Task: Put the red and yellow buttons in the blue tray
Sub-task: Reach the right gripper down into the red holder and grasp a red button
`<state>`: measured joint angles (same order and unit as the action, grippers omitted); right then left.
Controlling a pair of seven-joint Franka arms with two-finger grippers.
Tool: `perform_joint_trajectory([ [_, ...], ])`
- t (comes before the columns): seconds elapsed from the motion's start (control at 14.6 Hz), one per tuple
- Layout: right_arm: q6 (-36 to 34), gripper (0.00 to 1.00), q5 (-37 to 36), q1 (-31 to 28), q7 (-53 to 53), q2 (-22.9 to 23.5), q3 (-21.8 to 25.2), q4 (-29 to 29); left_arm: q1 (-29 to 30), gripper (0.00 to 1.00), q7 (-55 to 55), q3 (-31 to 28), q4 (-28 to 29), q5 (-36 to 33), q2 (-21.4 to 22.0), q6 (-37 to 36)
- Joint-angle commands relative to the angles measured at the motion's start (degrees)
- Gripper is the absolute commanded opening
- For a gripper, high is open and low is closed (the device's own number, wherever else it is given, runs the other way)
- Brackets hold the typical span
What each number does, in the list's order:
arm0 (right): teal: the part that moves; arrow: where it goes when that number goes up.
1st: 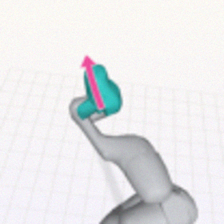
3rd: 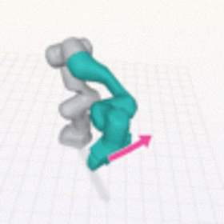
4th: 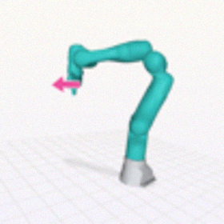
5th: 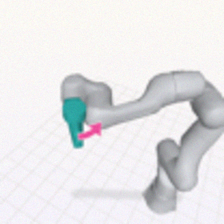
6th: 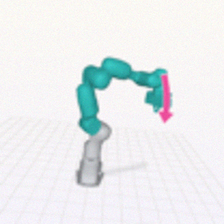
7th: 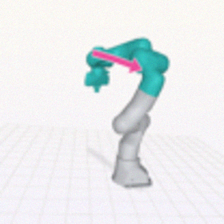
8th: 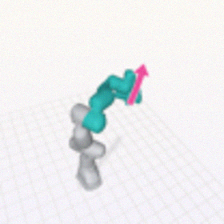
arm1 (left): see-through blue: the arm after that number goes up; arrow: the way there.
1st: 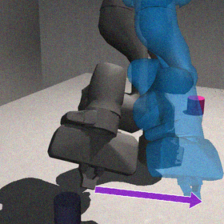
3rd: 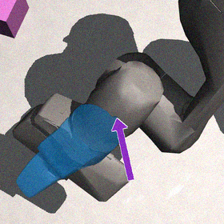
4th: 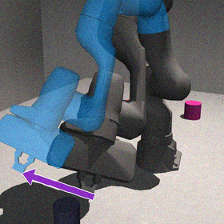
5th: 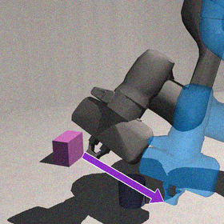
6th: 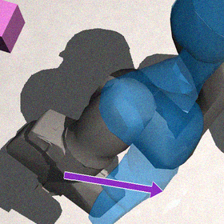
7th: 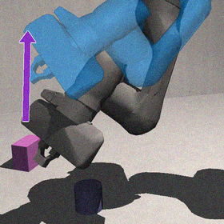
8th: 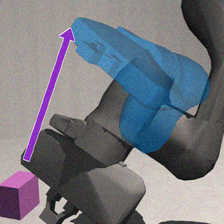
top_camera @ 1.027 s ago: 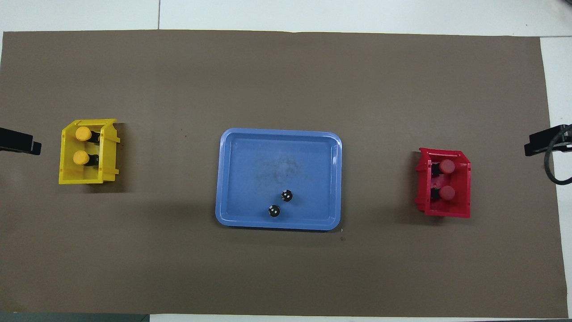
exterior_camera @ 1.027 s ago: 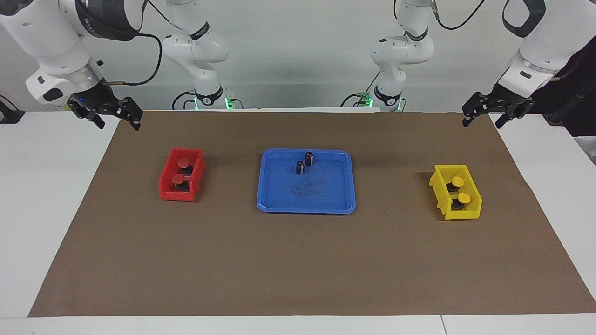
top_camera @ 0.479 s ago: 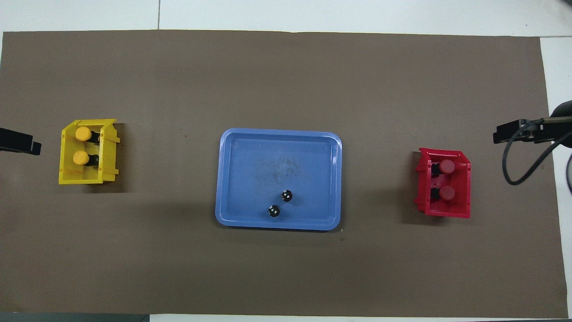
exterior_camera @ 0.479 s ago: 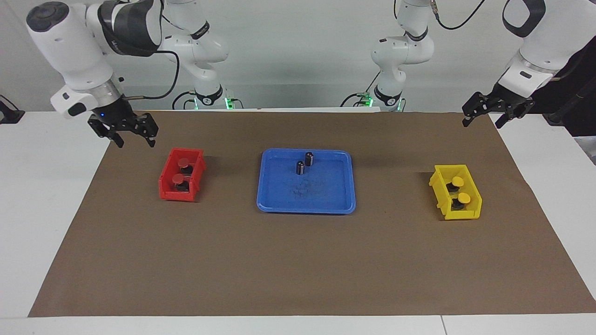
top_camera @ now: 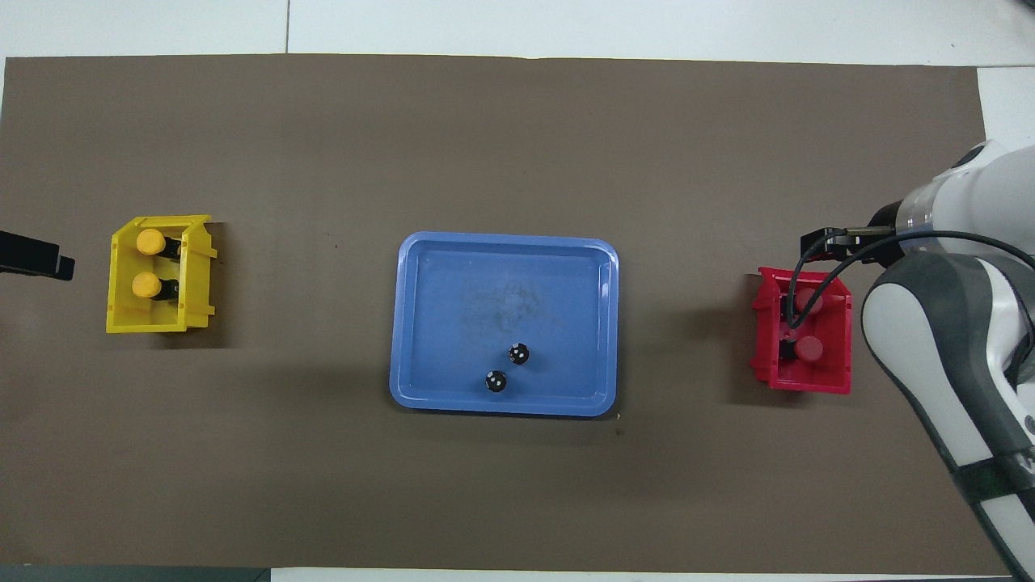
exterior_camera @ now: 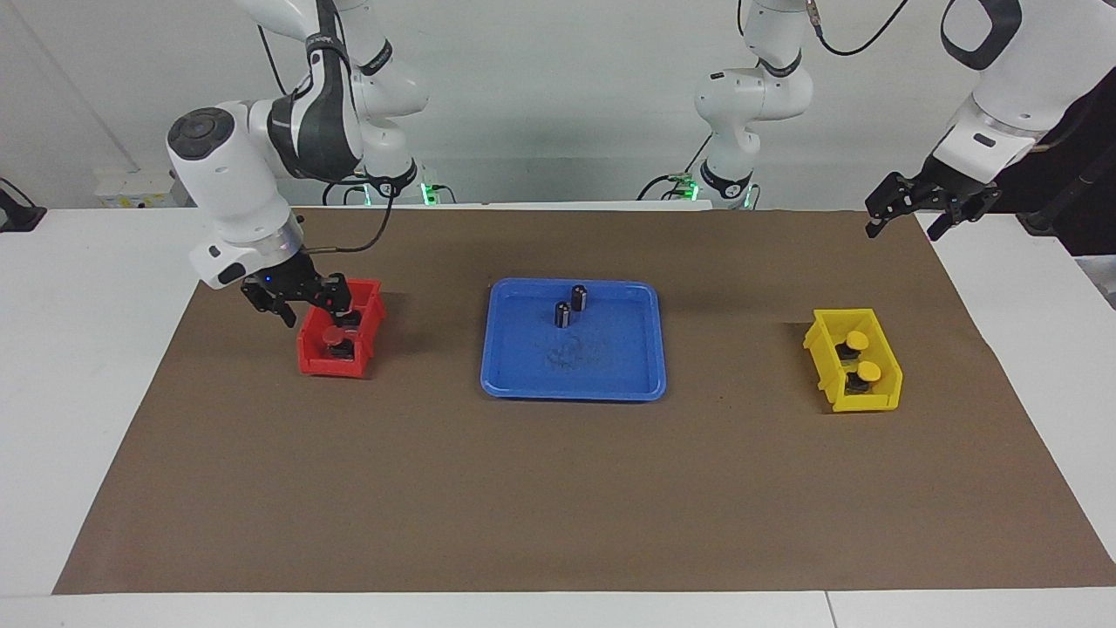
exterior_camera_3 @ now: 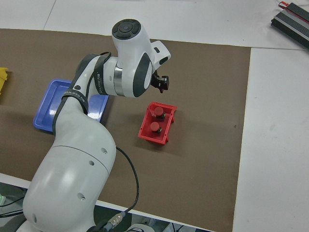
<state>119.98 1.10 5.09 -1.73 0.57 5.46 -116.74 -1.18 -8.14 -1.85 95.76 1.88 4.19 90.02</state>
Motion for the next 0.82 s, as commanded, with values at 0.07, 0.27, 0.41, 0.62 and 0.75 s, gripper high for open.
perform_joint_trajectory([
  [0.07, 8.06, 0.74, 0.83, -0.78, 1.56, 0.13, -0.01, -6.65, 0.74, 1.00, 0.15, 0.70, 1.53, -1.00, 1.52, 0.07],
  [0.27, 9.91, 0.74, 0.83, -0.69, 1.56, -0.48, -0.01, -10.16, 0.74, 1.00, 0.15, 0.70, 1.53, -1.00, 1.52, 0.07],
  [0.41, 12.91, 0.74, 0.83, -0.96, 1.91, -0.57, -0.01, -12.54, 0.74, 1.00, 0.15, 0.70, 1.53, -1.00, 1.52, 0.07],
  [0.62, 12.83, 0.74, 0.83, -1.04, 2.26, -0.66, -0.01, -12.99, 0.13, 1.00, 0.58, 0.79, 1.62, -1.00, 1.52, -1.95],
  [0.75, 12.91, 0.72, 0.83, -1.22, 2.87, -0.83, -0.01, -13.16, 0.65, 1.00, 0.50, 0.79, 1.18, -1.00, 1.52, -2.13],
])
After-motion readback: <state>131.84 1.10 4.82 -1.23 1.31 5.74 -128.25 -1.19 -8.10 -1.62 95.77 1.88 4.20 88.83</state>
